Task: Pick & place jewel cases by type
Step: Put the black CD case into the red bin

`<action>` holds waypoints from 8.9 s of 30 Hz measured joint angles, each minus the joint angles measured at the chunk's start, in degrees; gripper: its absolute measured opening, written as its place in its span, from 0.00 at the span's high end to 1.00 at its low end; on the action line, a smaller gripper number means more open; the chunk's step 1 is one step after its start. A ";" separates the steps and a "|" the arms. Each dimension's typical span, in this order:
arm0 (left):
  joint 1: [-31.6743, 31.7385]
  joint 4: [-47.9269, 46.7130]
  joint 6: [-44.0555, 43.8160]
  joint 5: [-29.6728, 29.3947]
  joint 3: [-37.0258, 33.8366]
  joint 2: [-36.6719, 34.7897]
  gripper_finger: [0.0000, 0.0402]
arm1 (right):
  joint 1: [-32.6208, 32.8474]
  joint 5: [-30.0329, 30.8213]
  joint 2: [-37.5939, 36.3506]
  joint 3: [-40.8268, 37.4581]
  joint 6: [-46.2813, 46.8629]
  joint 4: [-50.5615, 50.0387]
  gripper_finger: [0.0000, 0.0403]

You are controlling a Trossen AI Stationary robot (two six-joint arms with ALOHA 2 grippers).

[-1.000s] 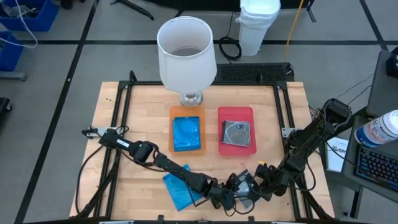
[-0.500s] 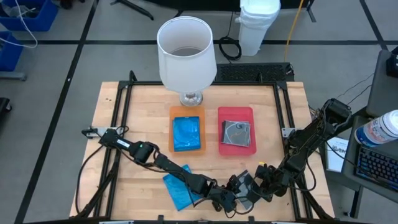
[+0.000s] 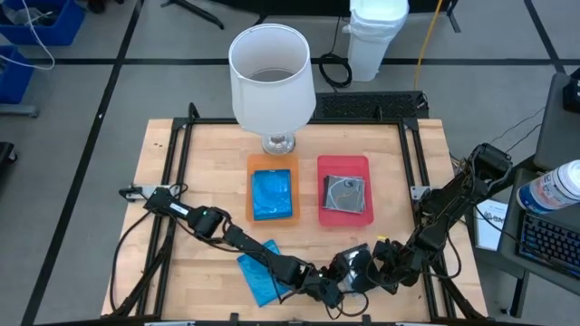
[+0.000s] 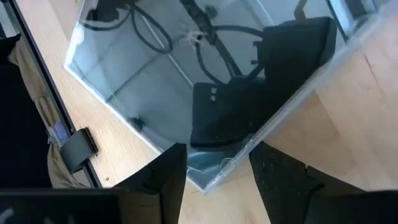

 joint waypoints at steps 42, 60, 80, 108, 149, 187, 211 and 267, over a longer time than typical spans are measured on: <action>-2.08 7.34 22.26 -2.89 0.11 0.37 0.65 | 1.42 2.93 2.47 0.11 -5.02 18.98 0.58; -1.48 13.20 30.64 -23.80 0.13 0.13 0.90 | 2.65 15.00 -8.28 3.68 -33.42 26.28 0.58; -2.50 33.17 38.48 -35.71 0.20 -4.06 0.95 | 14.48 57.10 1.90 39.34 -51.47 -16.47 0.68; -5.56 -46.35 -9.13 -29.50 0.16 -39.26 0.95 | 21.44 60.30 2.34 39.20 -49.16 -25.37 0.96; -9.41 -15.94 -13.02 10.14 -18.01 -52.59 0.95 | 1.99 63.29 2.25 10.45 -134.44 61.75 0.44; -2.58 -13.66 -11.37 13.91 -20.06 -52.57 0.95 | -4.55 44.12 2.25 10.54 -151.34 78.17 0.94; -5.42 -14.53 -21.53 16.67 -19.35 -53.70 0.52 | -5.35 62.93 2.26 10.51 -162.52 76.57 0.94; 1.05 37.22 -63.94 8.85 -86.18 -90.64 0.43 | -17.78 51.93 2.12 10.78 -196.76 65.97 0.94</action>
